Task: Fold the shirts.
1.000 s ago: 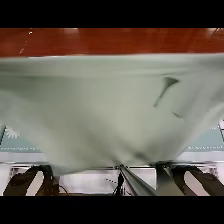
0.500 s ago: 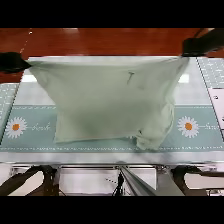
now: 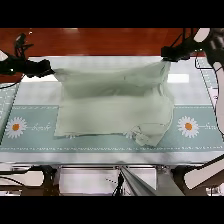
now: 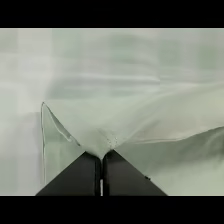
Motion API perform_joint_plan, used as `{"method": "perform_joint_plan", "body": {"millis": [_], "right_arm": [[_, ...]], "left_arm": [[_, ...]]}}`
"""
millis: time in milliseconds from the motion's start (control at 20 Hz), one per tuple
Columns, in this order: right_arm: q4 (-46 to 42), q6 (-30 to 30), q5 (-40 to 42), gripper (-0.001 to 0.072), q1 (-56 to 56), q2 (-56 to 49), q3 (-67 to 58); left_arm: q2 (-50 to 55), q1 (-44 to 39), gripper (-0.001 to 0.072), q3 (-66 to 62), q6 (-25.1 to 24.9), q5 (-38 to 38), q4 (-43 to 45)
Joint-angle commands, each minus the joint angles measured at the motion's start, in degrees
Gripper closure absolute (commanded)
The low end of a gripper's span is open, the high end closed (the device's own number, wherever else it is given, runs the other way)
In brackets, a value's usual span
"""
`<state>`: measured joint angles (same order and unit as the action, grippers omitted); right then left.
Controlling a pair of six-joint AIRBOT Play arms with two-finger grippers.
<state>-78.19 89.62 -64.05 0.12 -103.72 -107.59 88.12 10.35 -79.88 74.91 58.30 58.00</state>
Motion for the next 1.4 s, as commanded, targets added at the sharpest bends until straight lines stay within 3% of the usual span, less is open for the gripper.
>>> {"method": "perform_joint_plan", "body": {"millis": [0,250,650,900,950,1000,1050,1100,1200,1250,1350], "right_arm": [[0.3,1.5,0.2,0.0688,0.0,-4.1,0.0],[0.3,1.9,-2.5,0.0688,0.1,-4.5,0.0],[-2.5,1.7,-22.1,0.0687,0.0,-4.7,0.0],[-4.2,3.2,-23.6,0.0685,0.1,-5.0,0.0],[-4.2,3.2,-23.6,0.0595,0.0,-5.1,0.0],[-4.2,3.1,-24.1,0.0455,0.0,-5.1,0.0],[-4.7,1.9,-25.5,0.0398,-0.1,-5.0,0.0],[-6.2,-0.4,-28.7,0.0398,-0.4,-5.0,0.0],[-15.5,-5.0,-39.6,0.0398,-1.0,-4.6,0.0],[-19.4,-2.7,-42.8,0.0401,-2.3,-3.8,0.0],[-20.1,-1.1,-42.2,0.04,-4.9,0.9,2.4]], "left_arm": [[4.2,-0.1,0.0681,0.0,-1.9,-1.8,-1.9],[4.9,0.0,0.0681,0.0,-1.8,-0.9,-2.6],[7.6,0.1,0.0681,0.0,-0.2,13.4,0.9],[7.8,0.2,0.0678,0.0,2.7,14.8,3.9],[7.8,0.2,0.0612,0.0,2.7,14.8,3.9],[7.8,0.3,0.0462,0.0,2.7,15.0,4.0],[7.7,0.7,0.0276,-0.1,2.8,16.0,4.0],[7.5,1.5,0.0157,-0.5,2.8,17.9,4.1],[6.9,4.3,0.0147,-1.9,2.7,24.2,5.0],[6.2,6.3,0.0147,-2.1,2.7,27.5,5.1],[3.4,10.6,0.0149,-0.6,2.8,33.5,5.1]]}}
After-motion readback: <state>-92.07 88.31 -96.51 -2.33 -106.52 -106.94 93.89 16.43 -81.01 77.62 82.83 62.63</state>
